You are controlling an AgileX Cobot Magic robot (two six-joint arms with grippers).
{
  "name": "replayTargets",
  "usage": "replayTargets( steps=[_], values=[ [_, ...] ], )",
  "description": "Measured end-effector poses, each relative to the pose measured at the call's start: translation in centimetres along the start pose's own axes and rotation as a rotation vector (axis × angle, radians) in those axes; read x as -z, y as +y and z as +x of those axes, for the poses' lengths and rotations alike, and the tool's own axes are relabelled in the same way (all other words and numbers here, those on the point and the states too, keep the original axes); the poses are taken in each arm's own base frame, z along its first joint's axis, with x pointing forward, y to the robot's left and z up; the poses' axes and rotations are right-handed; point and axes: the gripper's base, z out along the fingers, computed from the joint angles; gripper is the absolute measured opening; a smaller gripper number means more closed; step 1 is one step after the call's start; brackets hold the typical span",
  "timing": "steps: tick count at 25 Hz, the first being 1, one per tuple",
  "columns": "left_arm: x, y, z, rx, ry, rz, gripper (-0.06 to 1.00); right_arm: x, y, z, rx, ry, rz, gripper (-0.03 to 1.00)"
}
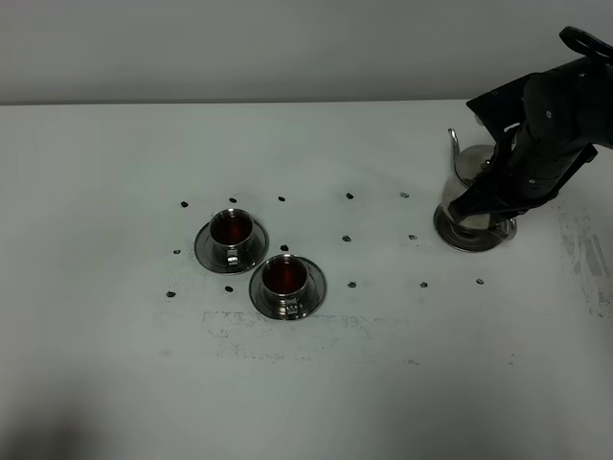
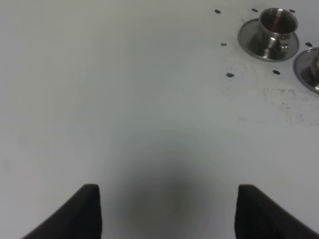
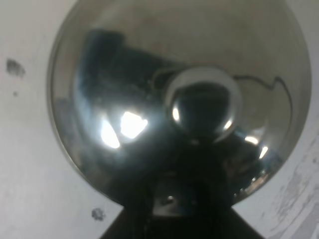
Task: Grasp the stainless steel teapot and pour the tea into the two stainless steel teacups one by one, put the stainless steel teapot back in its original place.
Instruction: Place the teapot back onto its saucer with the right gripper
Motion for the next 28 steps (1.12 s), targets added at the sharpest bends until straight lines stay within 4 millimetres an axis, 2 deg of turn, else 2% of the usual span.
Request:
replayTargets(
  steps=[12,20,28],
  values=[
    [0.0,0.0,0.0,0.000,0.000,0.000,0.57,-0.1,0.2,0.2,-0.018,0.028,-0.020,0.21],
    [0.0,0.0,0.0,0.000,0.000,0.000,0.57,-1.1,0.4,0.4,-0.020,0.055,-0.029,0.21],
    [0.0,0.0,0.0,0.000,0.000,0.000,0.57,-1.2,0.4,0.4,-0.019,0.056,-0.030,0.21]
  ],
)
